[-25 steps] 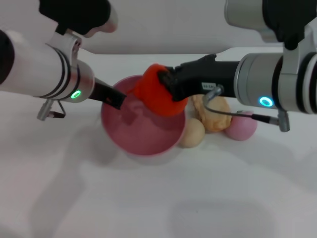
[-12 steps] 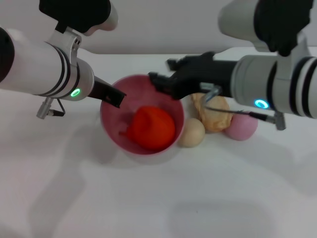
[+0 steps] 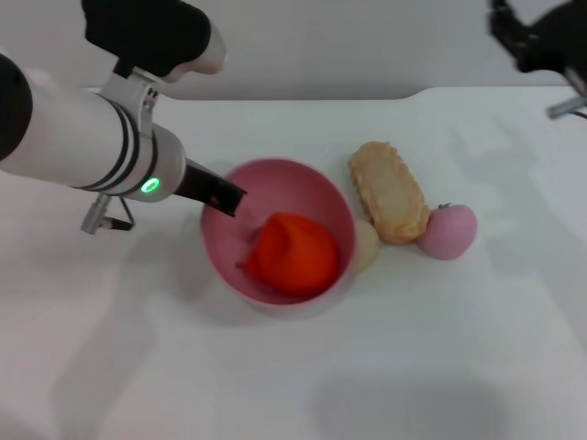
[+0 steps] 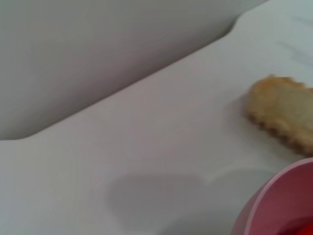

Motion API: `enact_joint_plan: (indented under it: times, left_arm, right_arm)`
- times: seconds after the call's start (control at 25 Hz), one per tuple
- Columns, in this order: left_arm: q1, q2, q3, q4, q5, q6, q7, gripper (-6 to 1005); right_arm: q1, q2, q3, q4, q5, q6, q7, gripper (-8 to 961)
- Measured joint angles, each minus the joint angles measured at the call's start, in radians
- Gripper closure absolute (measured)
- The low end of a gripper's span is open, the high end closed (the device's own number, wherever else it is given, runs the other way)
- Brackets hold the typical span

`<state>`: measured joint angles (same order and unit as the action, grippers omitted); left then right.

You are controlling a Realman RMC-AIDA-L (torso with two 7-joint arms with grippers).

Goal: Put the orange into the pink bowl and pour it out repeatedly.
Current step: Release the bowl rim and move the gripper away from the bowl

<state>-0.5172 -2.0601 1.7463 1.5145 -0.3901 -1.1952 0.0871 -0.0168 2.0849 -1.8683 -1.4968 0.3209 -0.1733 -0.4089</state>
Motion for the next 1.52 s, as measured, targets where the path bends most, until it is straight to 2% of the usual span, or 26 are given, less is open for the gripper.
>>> enact_joint_plan:
  times: [0.04,0.2,0.36,0.68,1.28,1.52]
  left_arm:
    - [-0.003,0.000,-0.001,0.000,-0.017,-0.004,0.005,877]
    - [-0.025,-0.003,0.000,-0.006,-0.044,-0.045,-0.006,876]
    - [-0.050,-0.005,0.014,-0.034,-0.046,-0.058,-0.028,874]
    - [-0.094,-0.008,0.018,-0.156,-0.050,-0.038,-0.047,871]
    - [-0.100,-0.004,0.007,-0.239,-0.097,0.039,-0.039,866]
    - [-0.090,-0.005,0.016,-0.247,-0.096,0.104,-0.045,864]
  right_arm:
    - [-0.027,0.000,-0.007,0.066,-0.009,-0.138,0.003,267]
    - [-0.054,0.002,-0.016,0.111,0.022,-0.202,0.013,262]
    - [-0.061,0.001,-0.027,0.154,0.079,-0.203,0.014,255]
    - [-0.059,0.000,-0.037,0.172,0.092,-0.199,0.014,235]
    - [-0.028,-0.006,-0.033,0.223,0.132,-0.185,0.042,195]
    - [-0.007,-0.013,-0.013,0.222,0.132,-0.084,0.101,180]
